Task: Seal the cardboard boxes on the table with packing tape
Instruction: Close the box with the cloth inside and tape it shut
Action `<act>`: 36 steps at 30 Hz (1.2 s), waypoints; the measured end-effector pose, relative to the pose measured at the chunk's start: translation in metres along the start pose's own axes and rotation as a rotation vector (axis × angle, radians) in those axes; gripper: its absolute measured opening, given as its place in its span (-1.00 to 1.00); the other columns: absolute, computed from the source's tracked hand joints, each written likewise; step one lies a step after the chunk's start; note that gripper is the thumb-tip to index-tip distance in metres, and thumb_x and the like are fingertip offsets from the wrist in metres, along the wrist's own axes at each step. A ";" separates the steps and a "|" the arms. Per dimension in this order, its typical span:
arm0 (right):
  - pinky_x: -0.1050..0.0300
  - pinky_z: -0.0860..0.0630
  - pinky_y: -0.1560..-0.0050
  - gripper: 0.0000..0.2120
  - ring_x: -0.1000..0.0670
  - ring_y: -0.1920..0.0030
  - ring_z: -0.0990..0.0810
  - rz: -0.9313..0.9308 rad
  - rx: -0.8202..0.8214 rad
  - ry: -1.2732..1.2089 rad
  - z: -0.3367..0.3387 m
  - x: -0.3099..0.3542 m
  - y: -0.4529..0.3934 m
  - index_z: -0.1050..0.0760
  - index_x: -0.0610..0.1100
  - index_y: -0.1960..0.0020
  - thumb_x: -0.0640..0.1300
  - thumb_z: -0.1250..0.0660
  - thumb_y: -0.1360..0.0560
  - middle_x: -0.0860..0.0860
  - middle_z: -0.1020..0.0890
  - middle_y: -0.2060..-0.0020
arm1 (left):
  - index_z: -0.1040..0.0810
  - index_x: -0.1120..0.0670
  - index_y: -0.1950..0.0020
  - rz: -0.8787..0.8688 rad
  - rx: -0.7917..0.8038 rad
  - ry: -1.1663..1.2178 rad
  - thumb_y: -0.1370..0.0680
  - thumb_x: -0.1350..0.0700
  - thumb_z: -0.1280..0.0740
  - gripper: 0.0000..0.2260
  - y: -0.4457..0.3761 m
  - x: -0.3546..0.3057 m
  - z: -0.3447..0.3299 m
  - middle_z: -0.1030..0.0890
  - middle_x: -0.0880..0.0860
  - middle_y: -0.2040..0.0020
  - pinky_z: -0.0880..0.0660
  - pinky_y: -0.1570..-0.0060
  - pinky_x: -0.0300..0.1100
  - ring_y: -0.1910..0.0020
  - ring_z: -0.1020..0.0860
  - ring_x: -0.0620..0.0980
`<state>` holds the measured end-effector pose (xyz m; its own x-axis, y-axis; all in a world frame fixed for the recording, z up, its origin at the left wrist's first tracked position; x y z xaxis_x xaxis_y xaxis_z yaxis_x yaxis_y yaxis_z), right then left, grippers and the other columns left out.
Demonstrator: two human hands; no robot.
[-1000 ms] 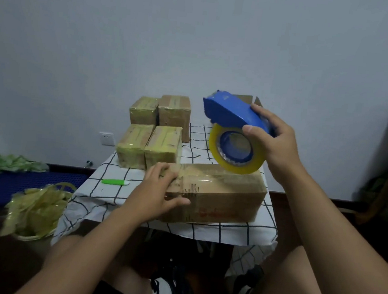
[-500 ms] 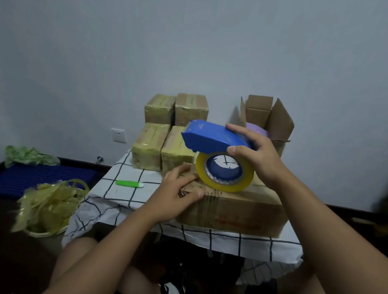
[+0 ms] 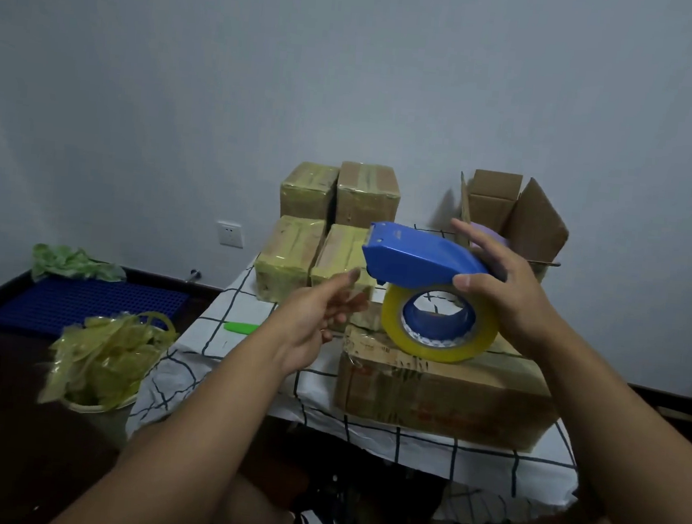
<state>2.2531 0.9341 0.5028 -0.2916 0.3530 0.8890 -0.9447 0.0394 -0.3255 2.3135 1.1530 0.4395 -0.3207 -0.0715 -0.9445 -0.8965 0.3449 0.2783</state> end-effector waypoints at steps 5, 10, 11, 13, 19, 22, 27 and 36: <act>0.30 -0.58 0.04 -0.40 0.18 -0.08 -0.62 0.005 0.006 0.014 0.001 0.002 0.001 -0.38 0.25 -0.39 -0.04 -0.37 -0.37 0.31 -0.61 -0.02 | -0.59 0.04 0.15 0.024 0.023 0.088 -0.57 0.09 -0.34 -0.89 0.001 -0.005 0.003 -0.64 -0.04 0.32 -0.21 0.35 -0.24 0.34 -0.38 -0.13; 0.27 -0.60 -0.01 -0.47 0.13 -0.07 -0.62 0.018 0.036 0.045 -0.002 0.004 -0.001 -0.46 0.22 -0.33 -0.01 -0.39 -0.37 0.17 -0.59 -0.11 | -0.52 0.05 0.13 0.003 0.016 -0.012 -0.57 0.07 -0.36 -0.89 0.002 -0.014 0.008 -0.50 -0.05 0.41 -0.20 0.34 -0.23 0.38 -0.36 -0.13; 0.27 -0.59 -0.01 -0.49 0.15 -0.07 -0.61 0.021 0.043 0.058 -0.004 0.006 -0.001 -0.49 0.20 -0.31 0.00 -0.40 -0.37 0.17 -0.58 -0.13 | -0.49 0.05 0.15 -0.018 0.000 -0.034 -0.56 0.08 -0.37 -0.87 0.003 -0.016 0.010 -0.47 -0.06 0.42 -0.19 0.35 -0.24 0.39 -0.34 -0.13; 0.25 -0.58 -0.02 -0.52 0.17 -0.06 -0.61 0.014 0.060 0.073 -0.005 0.008 -0.002 -0.55 0.14 -0.28 0.00 -0.43 -0.36 0.17 -0.57 -0.16 | -0.43 0.05 0.23 -0.056 -0.036 -0.090 -0.56 0.10 -0.37 -0.80 0.003 -0.019 0.013 -0.42 -0.06 0.43 -0.19 0.39 -0.26 0.42 -0.31 -0.13; 0.27 -0.52 -0.07 -0.53 0.18 -0.10 -0.60 -0.041 0.148 0.146 0.007 0.019 -0.003 -0.61 0.13 -0.25 0.05 -0.46 -0.33 0.21 -0.58 -0.19 | -0.45 0.08 0.23 -0.092 -0.122 -0.235 -0.59 0.14 -0.35 -0.80 0.008 -0.027 0.026 -0.41 -0.05 0.45 -0.22 0.37 -0.24 0.41 -0.29 -0.10; 0.27 -0.46 -0.05 -0.54 0.13 -0.06 -0.59 -0.064 0.164 0.233 0.020 0.024 0.002 -0.60 0.17 -0.22 0.10 -0.44 -0.32 0.21 -0.57 -0.12 | -0.45 0.06 0.28 -0.073 -0.137 -0.262 -0.58 0.11 -0.38 -0.75 0.008 -0.021 0.037 -0.42 -0.06 0.47 -0.21 0.38 -0.24 0.40 -0.28 -0.10; 0.29 -0.44 -0.01 -0.63 0.10 -0.05 -0.57 -0.092 0.182 0.283 0.029 0.025 0.007 -0.60 0.15 -0.23 -0.01 -0.51 -0.44 0.17 -0.55 -0.11 | -0.51 0.10 0.13 0.018 -0.093 -0.196 -0.56 0.08 -0.41 -0.86 0.006 0.002 0.031 -0.44 -0.05 0.41 -0.25 0.41 -0.28 0.40 -0.31 -0.12; 0.34 -0.44 0.03 -0.60 0.19 0.02 -0.59 -0.104 0.207 0.332 0.024 0.019 -0.001 -0.59 0.15 -0.25 0.06 -0.48 -0.41 0.16 -0.57 -0.09 | -0.45 0.10 0.12 0.098 -0.040 0.011 -0.55 0.14 -0.41 -0.85 0.004 0.025 0.032 -0.41 -0.03 0.39 -0.24 0.45 -0.32 0.43 -0.31 -0.14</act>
<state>2.2451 0.9180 0.5283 -0.1610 0.6413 0.7502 -0.9867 -0.0864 -0.1379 2.3116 1.1821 0.4117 -0.4105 -0.0494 -0.9105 -0.8721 0.3129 0.3762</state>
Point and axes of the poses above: each hand's wrist, its own y-axis away from the middle knuckle, its own z-axis out of the back of the hand, x = y × z, the point moved 4 cm from there along -y, towards the middle knuckle
